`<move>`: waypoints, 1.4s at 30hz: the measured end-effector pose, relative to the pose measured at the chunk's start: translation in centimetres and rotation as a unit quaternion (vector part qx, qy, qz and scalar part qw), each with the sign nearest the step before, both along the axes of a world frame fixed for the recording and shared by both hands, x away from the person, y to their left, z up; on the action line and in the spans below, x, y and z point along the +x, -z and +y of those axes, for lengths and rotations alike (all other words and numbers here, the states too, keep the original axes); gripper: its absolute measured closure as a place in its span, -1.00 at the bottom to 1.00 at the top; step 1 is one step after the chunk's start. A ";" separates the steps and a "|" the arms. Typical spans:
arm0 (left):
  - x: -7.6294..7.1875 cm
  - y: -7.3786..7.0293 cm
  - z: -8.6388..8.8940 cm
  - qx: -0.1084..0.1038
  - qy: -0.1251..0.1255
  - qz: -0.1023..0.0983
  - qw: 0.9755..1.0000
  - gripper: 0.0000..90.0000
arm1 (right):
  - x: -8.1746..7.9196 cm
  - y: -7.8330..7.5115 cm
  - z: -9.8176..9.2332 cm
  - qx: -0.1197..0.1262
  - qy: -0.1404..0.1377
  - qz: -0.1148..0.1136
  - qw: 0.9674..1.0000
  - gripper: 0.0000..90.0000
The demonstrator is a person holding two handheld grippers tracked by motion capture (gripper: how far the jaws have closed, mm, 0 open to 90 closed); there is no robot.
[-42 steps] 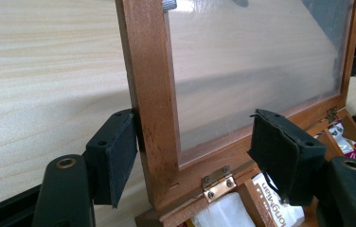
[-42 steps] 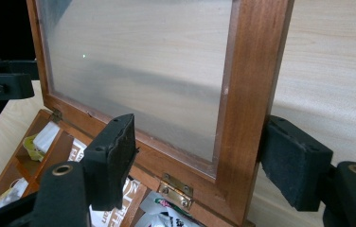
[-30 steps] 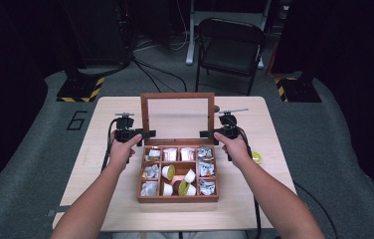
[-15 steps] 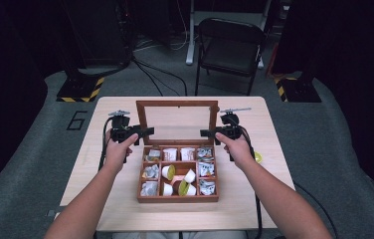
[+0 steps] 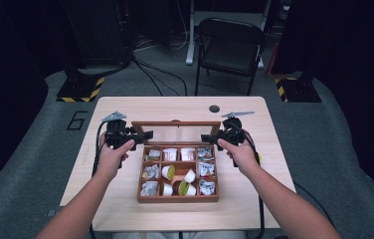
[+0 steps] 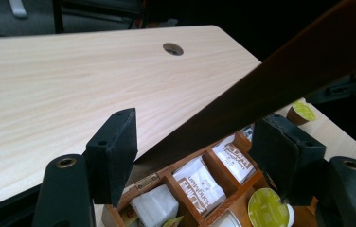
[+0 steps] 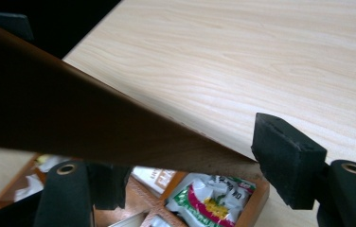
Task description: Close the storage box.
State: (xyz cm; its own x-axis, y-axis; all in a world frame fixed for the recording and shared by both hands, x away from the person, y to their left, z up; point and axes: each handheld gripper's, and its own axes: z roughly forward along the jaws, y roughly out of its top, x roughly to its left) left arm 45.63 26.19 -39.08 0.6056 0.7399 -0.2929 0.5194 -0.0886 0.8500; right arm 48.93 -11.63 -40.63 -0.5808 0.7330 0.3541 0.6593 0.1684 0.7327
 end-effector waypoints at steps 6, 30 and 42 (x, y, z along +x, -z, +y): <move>-1.7 -0.6 0.1 0.002 0.011 -0.011 1.000 -0.29 | -2.0 -1.2 -0.4 -0.011 -0.019 -0.037 0.999 -0.30; -9.4 4.3 0.8 0.063 0.049 -0.023 0.997 -0.38 | -10.2 2.2 -1.4 -0.053 -0.049 -0.078 0.994 -0.31; -11.2 7.4 0.9 0.083 0.056 0.003 0.995 -0.36 | -13.5 5.2 -1.7 -0.069 -0.066 -0.087 0.992 -0.29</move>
